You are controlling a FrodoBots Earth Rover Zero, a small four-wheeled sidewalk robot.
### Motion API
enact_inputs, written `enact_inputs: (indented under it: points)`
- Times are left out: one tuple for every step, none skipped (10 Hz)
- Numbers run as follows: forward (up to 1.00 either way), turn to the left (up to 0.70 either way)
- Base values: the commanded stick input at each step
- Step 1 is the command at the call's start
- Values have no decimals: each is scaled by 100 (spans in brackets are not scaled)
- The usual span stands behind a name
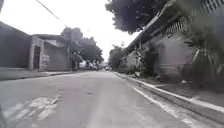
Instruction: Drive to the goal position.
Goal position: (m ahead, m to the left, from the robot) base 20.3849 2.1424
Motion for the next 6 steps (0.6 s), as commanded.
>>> enact_inputs:
  points:
    - [70, -35]
    - [70, -35]
    - [70, -33]
    - [70, -14]
    - [70, 0]
    - [70, 0]
